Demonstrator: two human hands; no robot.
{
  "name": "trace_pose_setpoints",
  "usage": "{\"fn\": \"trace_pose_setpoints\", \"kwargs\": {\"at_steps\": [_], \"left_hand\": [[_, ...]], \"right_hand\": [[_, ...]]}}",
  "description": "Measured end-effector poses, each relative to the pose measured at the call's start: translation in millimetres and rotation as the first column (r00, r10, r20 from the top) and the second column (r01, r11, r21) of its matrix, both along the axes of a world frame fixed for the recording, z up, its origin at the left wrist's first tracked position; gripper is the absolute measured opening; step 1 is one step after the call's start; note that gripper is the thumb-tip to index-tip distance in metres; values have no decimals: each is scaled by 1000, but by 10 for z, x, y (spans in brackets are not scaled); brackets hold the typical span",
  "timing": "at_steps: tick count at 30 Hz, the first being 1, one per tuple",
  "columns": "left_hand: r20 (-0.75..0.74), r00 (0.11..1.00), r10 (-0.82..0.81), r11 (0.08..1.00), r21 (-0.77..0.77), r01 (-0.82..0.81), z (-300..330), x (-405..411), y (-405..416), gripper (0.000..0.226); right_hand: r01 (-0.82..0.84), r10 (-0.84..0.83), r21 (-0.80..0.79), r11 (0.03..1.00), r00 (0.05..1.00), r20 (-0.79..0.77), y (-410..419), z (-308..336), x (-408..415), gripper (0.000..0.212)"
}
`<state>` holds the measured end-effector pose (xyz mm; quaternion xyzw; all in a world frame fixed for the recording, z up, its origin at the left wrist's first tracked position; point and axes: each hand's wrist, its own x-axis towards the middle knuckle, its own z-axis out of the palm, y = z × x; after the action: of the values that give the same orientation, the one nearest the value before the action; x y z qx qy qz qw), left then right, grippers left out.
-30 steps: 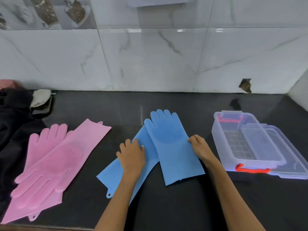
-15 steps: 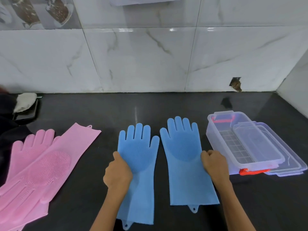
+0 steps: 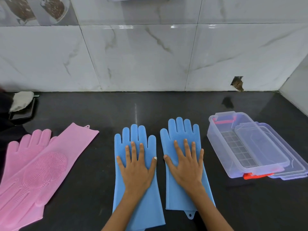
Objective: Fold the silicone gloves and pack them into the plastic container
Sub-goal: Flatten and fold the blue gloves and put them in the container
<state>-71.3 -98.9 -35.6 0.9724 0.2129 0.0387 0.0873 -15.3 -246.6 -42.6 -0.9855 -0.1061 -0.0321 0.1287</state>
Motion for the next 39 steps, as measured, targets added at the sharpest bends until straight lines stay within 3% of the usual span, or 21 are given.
{"fn": "trace_pose_setpoints", "kwargs": {"at_steps": [5, 18, 30, 32, 34, 36, 39], "left_hand": [[68, 996, 64, 997, -51, -61, -83, 207, 23, 77], [51, 996, -70, 997, -19, 71, -81, 724, 244, 74], [68, 997, -20, 999, -35, 22, -39, 787, 206, 74], [114, 992, -59, 990, -120, 73, 5, 754, 235, 73], [297, 955, -21, 925, -357, 131, 76, 664, 262, 69], [471, 861, 191, 815, -565, 128, 140, 518, 319, 63], [506, 722, 472, 706, -708, 35, 150, 280, 475, 50]], "right_hand": [[-31, 31, -18, 999, 999, 20, 10, -23, 127, 82], [-67, 67, -1, 998, 997, 40, 145, -56, 538, 76], [-57, 56, 21, 998, 997, 43, 146, -59, 468, 74], [-61, 58, 66, 996, 997, 50, 147, -4, 452, 72], [-55, 34, 199, 978, 993, 109, 153, 64, 393, 65], [-66, 13, 364, 929, 989, 148, 206, 129, 290, 54], [-133, 98, 550, 824, 991, 93, 421, 188, 89, 48]]}}
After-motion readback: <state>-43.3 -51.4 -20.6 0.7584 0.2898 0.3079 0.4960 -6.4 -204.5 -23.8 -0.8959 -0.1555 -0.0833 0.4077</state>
